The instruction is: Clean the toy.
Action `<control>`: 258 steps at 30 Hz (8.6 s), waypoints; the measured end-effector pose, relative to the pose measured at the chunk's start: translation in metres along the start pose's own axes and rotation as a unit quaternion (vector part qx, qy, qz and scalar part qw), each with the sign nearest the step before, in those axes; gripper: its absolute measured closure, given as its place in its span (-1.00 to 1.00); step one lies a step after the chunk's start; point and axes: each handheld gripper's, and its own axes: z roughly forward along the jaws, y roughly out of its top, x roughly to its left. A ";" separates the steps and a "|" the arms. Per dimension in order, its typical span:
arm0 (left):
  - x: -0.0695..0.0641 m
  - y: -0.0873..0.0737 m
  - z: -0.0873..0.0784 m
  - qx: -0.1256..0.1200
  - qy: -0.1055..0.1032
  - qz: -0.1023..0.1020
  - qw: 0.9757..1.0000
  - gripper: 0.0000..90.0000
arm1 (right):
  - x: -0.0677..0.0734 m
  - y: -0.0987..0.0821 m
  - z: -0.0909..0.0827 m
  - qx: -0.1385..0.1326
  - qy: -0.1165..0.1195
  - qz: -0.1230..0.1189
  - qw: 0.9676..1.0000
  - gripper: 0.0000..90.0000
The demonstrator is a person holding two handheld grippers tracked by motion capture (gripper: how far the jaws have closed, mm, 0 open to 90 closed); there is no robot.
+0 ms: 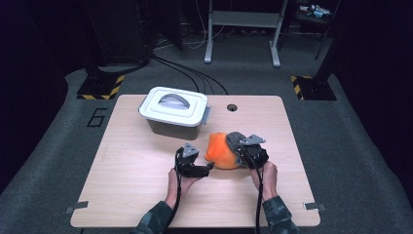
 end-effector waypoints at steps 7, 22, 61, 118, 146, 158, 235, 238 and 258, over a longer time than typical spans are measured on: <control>-0.005 -0.003 0.002 -0.002 -0.003 -0.013 1.000 -0.63 | -0.003 -0.002 0.000 -0.002 -0.003 0.009 1.000 0.81; -0.019 0.007 0.032 -0.022 -0.032 -0.086 0.996 -0.52 | -0.005 -0.010 -0.001 -0.002 -0.004 0.021 1.000 0.82; -0.018 0.031 -0.005 -0.012 -0.054 0.036 0.998 -0.22 | 0.006 0.030 -0.018 -0.006 0.026 0.000 1.000 0.85; -0.030 0.036 -0.002 0.031 -0.082 0.163 0.983 0.39 | 0.006 0.033 -0.020 -0.015 0.062 0.008 0.998 0.87; -0.037 0.023 0.002 0.010 -0.066 0.139 0.988 0.54 | -0.003 0.025 -0.007 -0.001 0.041 0.025 0.999 0.87; -0.034 0.019 0.001 0.004 -0.079 0.138 0.987 0.55 | -0.018 0.019 -0.016 -0.001 0.029 0.040 0.999 0.86; -0.026 0.016 -0.004 -0.002 -0.085 0.125 0.989 0.54 | -0.088 -0.030 0.019 0.063 -0.078 0.082 0.992 -0.31; -0.025 0.016 -0.003 -0.006 -0.083 0.125 0.989 0.54 | -0.088 -0.031 0.008 0.044 -0.056 0.098 0.993 -0.53; -0.029 0.018 -0.009 -0.028 -0.069 0.146 0.987 0.64 | -0.087 -0.125 -0.027 0.015 -0.028 0.146 0.989 -0.97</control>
